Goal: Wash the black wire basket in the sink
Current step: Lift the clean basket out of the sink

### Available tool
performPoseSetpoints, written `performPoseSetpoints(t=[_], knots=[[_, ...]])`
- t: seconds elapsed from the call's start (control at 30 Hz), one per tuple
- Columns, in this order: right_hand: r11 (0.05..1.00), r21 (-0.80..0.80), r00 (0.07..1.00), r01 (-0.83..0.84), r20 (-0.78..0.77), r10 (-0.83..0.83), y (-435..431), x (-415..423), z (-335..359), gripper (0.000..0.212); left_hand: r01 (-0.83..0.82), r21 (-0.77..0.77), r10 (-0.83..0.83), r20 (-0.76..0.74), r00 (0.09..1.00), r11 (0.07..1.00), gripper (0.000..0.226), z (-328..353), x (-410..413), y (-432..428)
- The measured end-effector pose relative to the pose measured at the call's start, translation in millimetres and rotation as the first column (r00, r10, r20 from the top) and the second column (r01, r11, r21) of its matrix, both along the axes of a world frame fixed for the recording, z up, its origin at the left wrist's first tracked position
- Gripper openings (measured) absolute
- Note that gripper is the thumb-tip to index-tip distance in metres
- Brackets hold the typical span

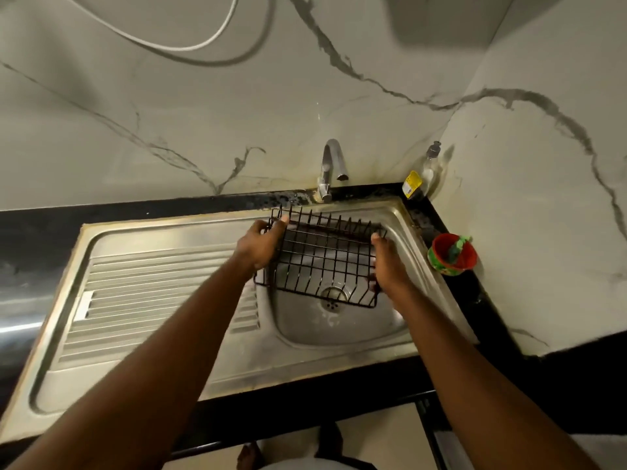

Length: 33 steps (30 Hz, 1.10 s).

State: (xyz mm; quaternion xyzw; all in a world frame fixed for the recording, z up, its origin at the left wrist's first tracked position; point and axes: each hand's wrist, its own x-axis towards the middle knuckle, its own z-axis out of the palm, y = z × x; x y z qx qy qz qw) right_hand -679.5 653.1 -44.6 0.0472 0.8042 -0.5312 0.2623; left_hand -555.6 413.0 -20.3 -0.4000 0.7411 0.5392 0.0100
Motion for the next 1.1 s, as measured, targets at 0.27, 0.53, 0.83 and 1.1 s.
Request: performPoseSetpoints(t=[0.27, 0.53, 0.83, 1.1], knots=[[0.986, -0.055, 0.943, -0.154, -0.307, 0.13, -57.0, 30.9, -2.0, 0.095, -0.24, 0.009, 0.237, -0.194, 0.952, 0.971, 0.102, -17.7, 49.8, -31.5], [0.981, -0.096, 0.969, -0.169, -0.2, 0.147, -138.1, 83.7, -25.9, 0.067, -0.375, -0.083, 0.358, -0.168, 0.919, 0.923, 0.079, -26.4, 112.8, -84.6], [0.974, -0.104, 0.977, -0.203, -0.087, 0.194, -225.3, 135.0, -56.7, 0.069, -0.428, -0.126, 0.41, -0.145, 0.901, 0.895, 0.085, -48.4, 190.4, -148.6], [0.973, -0.108, 0.979, -0.204, -0.038, 0.201, -241.9, 176.0, -71.8, 0.066, -0.437, -0.137, 0.431, -0.077, 0.899, 0.889, 0.085, -75.9, 228.7, -165.8]])
